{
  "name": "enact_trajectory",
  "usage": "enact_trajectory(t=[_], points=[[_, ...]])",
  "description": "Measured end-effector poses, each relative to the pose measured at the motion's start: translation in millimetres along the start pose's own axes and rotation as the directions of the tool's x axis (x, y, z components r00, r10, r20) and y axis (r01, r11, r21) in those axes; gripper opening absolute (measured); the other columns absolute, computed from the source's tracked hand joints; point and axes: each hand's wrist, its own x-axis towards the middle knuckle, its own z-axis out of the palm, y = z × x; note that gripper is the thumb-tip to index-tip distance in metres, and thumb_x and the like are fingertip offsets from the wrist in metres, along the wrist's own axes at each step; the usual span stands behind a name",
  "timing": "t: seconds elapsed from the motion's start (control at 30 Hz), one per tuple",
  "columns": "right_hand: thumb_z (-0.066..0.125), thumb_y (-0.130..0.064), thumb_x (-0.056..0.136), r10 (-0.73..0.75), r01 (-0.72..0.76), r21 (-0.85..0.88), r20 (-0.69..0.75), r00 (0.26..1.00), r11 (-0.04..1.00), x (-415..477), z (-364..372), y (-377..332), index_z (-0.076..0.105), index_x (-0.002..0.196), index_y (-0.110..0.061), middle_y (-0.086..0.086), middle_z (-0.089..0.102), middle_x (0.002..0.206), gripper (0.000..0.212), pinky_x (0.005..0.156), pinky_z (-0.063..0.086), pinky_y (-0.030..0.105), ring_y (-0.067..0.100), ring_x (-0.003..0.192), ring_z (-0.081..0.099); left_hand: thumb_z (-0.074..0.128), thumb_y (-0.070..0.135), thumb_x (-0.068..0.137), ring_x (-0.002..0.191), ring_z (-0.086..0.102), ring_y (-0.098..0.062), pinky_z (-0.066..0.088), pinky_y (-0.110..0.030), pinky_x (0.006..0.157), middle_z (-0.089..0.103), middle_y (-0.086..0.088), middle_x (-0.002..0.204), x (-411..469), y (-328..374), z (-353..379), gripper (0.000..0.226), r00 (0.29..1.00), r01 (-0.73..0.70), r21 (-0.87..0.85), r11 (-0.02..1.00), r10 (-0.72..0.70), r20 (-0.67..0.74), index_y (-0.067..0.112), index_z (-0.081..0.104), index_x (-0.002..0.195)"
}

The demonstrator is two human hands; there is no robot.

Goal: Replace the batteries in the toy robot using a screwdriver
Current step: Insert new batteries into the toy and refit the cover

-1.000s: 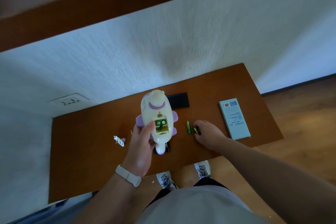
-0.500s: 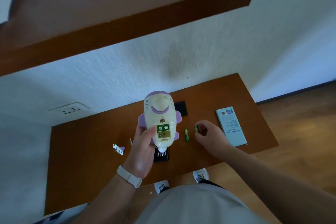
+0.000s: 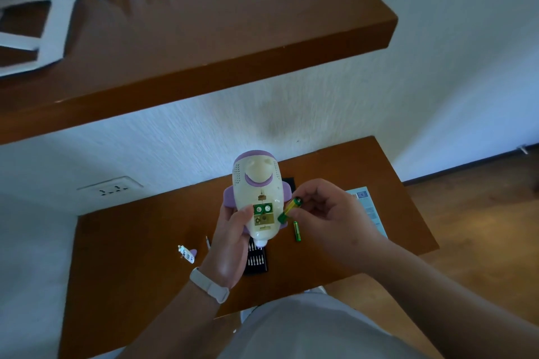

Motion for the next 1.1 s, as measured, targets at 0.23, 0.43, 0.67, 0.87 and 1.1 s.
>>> enact_trajectory(t=[0.23, 0.43, 0.67, 0.87, 1.1], points=[[0.077, -0.016, 0.084, -0.102, 0.101, -0.086, 0.001, 0.995, 0.991, -1, 13, -12, 0.062, 0.091, -0.037, -0.012, 0.068, 0.087, 0.026, 0.066, 0.054, 0.017, 0.007, 0.081, 0.068, 0.069, 0.033, 0.082, 0.124, 0.059, -0.035, 0.056, -0.042, 0.09, 0.059, -0.015, 0.137, -1, 4, 0, 0.064, 0.999, -0.048, 0.046, 0.998, 0.049, -0.02, 0.022, 0.048, 0.141], [0.074, -0.024, 0.086, -0.156, 0.168, -0.252, 0.066, 0.986, 0.953, 3, 21, -10, 0.065, 0.102, -0.023, -0.019, 0.062, 0.094, 0.018, 0.075, 0.057, 0.022, 0.003, 0.091, 0.062, 0.067, 0.034, 0.086, 0.121, 0.061, -0.032, 0.056, -0.039, 0.09, 0.06, -0.013, 0.135, -3, 7, -2, 0.057, 0.998, -0.066, 0.064, 0.996, 0.066, -0.005, 0.025, 0.051, 0.139], [0.07, -0.028, 0.09, -0.208, 0.226, -0.396, 0.088, 0.974, 0.89, 12, 36, -12, 0.066, 0.112, -0.02, -0.011, 0.065, 0.103, 0.023, 0.07, 0.051, 0.009, 0.003, 0.08, 0.061, 0.058, 0.025, 0.095, 0.119, 0.063, -0.03, 0.057, -0.04, 0.091, 0.065, -0.009, 0.131, 2, 7, -6, 0.038, 0.998, -0.059, 0.056, 0.997, 0.06, -0.009, 0.029, 0.057, 0.132], [0.07, -0.027, 0.09, -0.263, 0.295, -0.464, 0.134, 0.955, 0.835, 17, 40, -17, 0.068, 0.112, -0.016, -0.002, 0.069, 0.109, 0.024, 0.076, 0.05, 0.009, 0.004, 0.096, 0.059, 0.055, 0.025, 0.095, 0.117, 0.065, -0.026, 0.057, -0.041, 0.093, 0.066, -0.006, 0.129, 4, 7, -2, 0.034, 0.999, -0.037, 0.035, 0.999, 0.038, -0.022, 0.036, 0.063, 0.126], [0.067, -0.035, 0.088, -0.206, 0.224, -0.401, 0.087, 0.975, 0.888, 17, 35, -21, 0.061, 0.106, -0.022, -0.013, 0.061, 0.1, 0.023, 0.073, 0.056, 0.019, 0.005, 0.088, 0.061, 0.058, 0.024, 0.092, 0.119, 0.063, -0.032, 0.057, -0.039, 0.091, 0.065, -0.011, 0.132, 5, 12, 0, 0.044, 0.999, -0.023, 0.009, 1.0, 0.023, -0.038, 0.024, 0.053, 0.136]])
